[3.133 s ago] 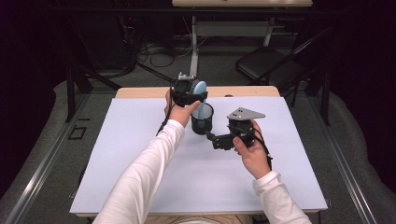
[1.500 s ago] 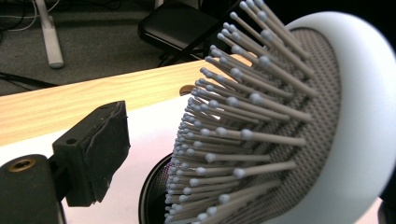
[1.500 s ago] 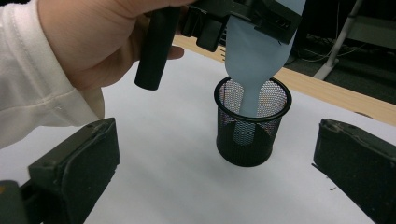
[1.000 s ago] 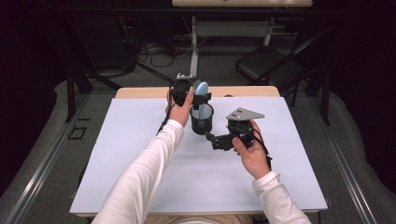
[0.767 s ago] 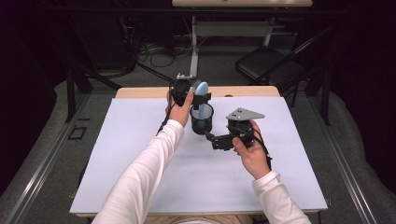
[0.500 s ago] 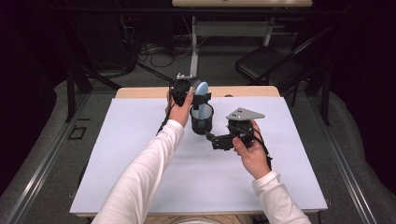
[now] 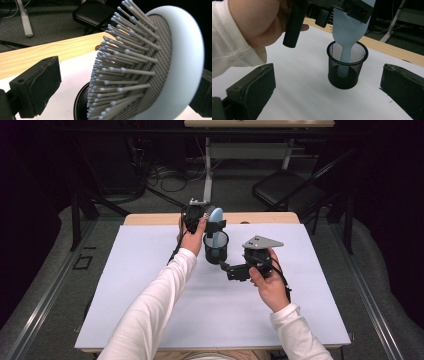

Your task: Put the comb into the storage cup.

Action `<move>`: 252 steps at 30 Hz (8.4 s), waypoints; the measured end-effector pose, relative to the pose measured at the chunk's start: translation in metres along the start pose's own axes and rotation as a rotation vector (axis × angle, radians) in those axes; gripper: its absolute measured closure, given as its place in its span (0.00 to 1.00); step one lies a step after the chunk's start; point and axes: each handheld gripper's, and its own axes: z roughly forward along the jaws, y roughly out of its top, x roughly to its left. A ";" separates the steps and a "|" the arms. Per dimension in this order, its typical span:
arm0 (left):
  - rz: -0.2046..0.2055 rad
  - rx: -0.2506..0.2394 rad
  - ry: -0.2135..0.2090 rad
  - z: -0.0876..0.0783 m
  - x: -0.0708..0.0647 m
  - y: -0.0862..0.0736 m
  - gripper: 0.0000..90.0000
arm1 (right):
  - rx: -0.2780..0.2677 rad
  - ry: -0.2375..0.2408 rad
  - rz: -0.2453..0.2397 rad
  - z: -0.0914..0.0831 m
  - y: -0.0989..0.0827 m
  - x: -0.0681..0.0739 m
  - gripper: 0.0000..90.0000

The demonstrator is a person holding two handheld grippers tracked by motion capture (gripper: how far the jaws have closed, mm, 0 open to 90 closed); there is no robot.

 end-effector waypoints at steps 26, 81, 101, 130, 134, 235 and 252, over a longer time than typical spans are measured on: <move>0.043 0.010 -0.008 -0.013 0.000 0.006 0.01 | 0.005 0.002 0.003 0.000 0.000 0.000 0.00; 0.176 0.043 -0.081 -0.089 -0.006 0.010 0.01 | 0.008 -0.001 -0.002 0.000 -0.001 0.000 0.00; 0.172 0.041 -0.098 -0.117 0.005 -0.002 0.01 | 0.010 -0.004 -0.004 -0.002 -0.002 0.002 0.00; 0.133 0.019 -0.048 -0.165 0.031 -0.047 0.01 | 0.008 0.003 -0.017 -0.002 0.001 0.006 0.00; 0.120 0.011 -0.046 -0.172 0.037 -0.053 0.01 | 0.009 -0.008 -0.022 -0.004 0.001 0.008 0.00; 0.066 -0.088 0.044 -0.177 0.096 -0.203 0.01 | -0.005 -0.267 0.087 -0.049 -0.127 -0.041 0.00; 0.059 -0.085 0.043 -0.176 0.097 -0.204 0.01 | 0.003 -0.268 0.077 -0.047 -0.129 -0.041 0.00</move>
